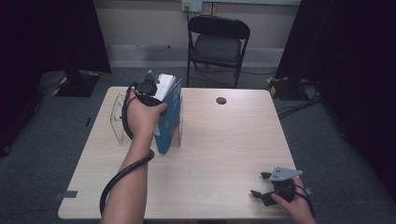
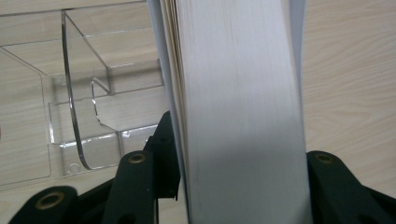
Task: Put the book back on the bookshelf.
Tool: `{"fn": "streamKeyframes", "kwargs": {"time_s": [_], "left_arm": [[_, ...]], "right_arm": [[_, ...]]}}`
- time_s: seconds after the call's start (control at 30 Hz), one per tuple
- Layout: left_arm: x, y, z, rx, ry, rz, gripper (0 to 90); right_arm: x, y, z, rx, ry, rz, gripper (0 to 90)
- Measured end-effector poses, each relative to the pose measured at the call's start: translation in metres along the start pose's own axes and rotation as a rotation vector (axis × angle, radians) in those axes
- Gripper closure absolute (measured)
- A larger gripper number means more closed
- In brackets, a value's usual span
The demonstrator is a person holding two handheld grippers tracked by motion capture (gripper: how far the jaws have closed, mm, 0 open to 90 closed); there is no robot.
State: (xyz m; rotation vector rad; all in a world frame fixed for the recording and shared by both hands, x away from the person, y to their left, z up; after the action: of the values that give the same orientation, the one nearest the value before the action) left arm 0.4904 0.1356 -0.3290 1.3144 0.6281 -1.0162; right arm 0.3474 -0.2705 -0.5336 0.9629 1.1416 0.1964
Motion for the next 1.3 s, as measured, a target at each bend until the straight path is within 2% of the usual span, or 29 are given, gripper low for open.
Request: {"fn": "streamKeyframes", "kwargs": {"time_s": [0.03, 0.33, 0.6, 0.77, 0.97, 1.1, 1.17, 1.3], "left_arm": [[-0.001, -0.002, 0.000, -0.007, -0.010, 0.001, 55.0], [-0.011, -0.014, -0.002, 0.037, -0.039, 0.001, 53.8], [-0.022, -0.022, -0.006, 0.051, -0.099, 0.031, 52.2], [-0.025, -0.027, -0.007, 0.057, -0.137, 0.035, 47.8], [-0.025, -0.035, -0.013, 0.043, -0.170, 0.040, 47.4], [-0.021, -0.041, -0.017, 0.071, -0.180, 0.047, 40.6], [-0.020, -0.044, -0.018, 0.071, -0.188, 0.049, 42.0], [-0.017, -0.050, -0.020, 0.079, -0.199, 0.055, 39.2]], "right_arm": [[0.000, 0.000, 0.000, 0.000, -0.001, 0.000, 15.1], [0.000, 0.000, 0.000, -0.001, 0.000, 0.000, 15.1], [0.000, 0.000, 0.000, -0.001, 0.000, 0.000, 15.1], [0.000, 0.000, 0.000, -0.001, 0.000, 0.000, 15.1], [0.000, 0.000, 0.000, -0.001, -0.001, 0.000, 15.1], [0.000, 0.000, 0.000, 0.000, 0.000, 0.000, 15.1], [0.000, 0.000, 0.000, -0.002, -0.004, 0.002, 15.1], [0.000, 0.000, 0.000, -0.001, -0.003, 0.001, 15.1]]}}
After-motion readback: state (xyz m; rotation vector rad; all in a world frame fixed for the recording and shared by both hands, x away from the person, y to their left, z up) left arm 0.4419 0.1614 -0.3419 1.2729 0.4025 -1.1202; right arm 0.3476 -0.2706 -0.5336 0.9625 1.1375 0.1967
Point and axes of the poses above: each handheld gripper's, and its own axes: x roughly forward along the jaws, y roughly out of its top, z roughly to its right, the point moved 5 cm from there along x, roughly forward along the jaws, and after that the axes turned 6 degrees about -x, right-handed, at the moved point
